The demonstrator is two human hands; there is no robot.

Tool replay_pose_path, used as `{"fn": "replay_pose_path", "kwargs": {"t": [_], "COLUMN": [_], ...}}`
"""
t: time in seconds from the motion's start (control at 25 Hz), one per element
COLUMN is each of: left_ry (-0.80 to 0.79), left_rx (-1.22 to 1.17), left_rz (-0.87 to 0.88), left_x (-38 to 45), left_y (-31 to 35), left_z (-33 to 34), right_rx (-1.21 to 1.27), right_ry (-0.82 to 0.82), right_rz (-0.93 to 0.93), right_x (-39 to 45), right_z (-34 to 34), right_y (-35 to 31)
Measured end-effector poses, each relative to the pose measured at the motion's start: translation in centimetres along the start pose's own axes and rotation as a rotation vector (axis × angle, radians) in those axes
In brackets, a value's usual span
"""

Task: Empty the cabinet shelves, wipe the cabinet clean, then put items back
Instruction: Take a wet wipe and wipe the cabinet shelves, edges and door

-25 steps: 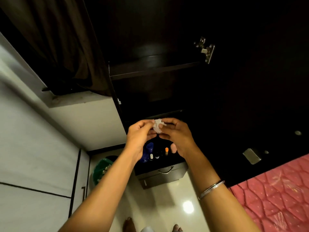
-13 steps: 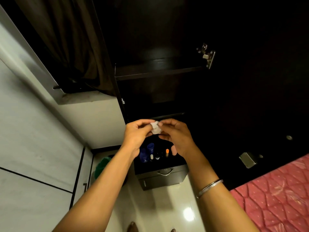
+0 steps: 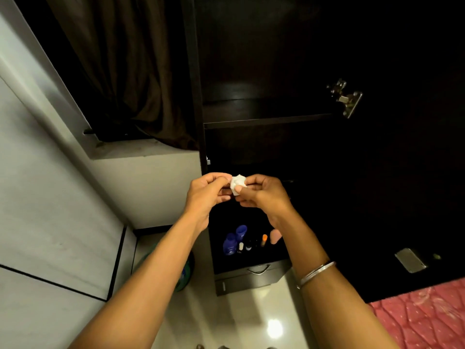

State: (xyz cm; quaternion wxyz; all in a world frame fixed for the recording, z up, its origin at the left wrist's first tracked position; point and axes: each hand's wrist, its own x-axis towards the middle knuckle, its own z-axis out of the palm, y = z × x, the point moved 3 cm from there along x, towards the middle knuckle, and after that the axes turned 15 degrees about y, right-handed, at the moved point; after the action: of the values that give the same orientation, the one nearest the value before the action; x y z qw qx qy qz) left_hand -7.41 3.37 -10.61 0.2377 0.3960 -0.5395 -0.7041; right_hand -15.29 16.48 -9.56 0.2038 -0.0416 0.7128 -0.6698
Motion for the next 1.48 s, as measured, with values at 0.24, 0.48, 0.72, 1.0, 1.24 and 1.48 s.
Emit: {"fn": "replay_pose_path", "kwargs": {"t": [0.24,0.48,0.72,1.0,1.24,1.48], "left_ry": [-0.005,0.072,0.389,0.687,0.718,0.751], "left_rx": [0.116,0.130,0.149,0.246,0.250,0.241], "left_rz": [0.041,-0.004,0.055,0.019,-0.085,-0.095], "left_x": [2.7,4.2,4.8,5.4,7.2,8.8], "left_y": [-0.6,-2.3,-4.5,-9.2,-12.4,-13.3], "left_z": [-2.4,-4.5,-9.6,-16.6,-20.6,-24.5], "right_rx": [-0.127,-0.146,-0.240,-0.383,-0.783,-1.044], "right_ry": [0.011,-0.105,-0.174,-0.295,-0.321,-0.362], "right_rz": [-0.003,0.040,0.049,0.095,-0.089,-0.248], "right_x": [0.8,2.4,4.1,4.6,5.9,5.8], "right_z": [3.1,5.5,8.9,13.7,18.1,24.0], "right_y": [1.1,2.8,5.7,10.5,14.5,16.4]}}
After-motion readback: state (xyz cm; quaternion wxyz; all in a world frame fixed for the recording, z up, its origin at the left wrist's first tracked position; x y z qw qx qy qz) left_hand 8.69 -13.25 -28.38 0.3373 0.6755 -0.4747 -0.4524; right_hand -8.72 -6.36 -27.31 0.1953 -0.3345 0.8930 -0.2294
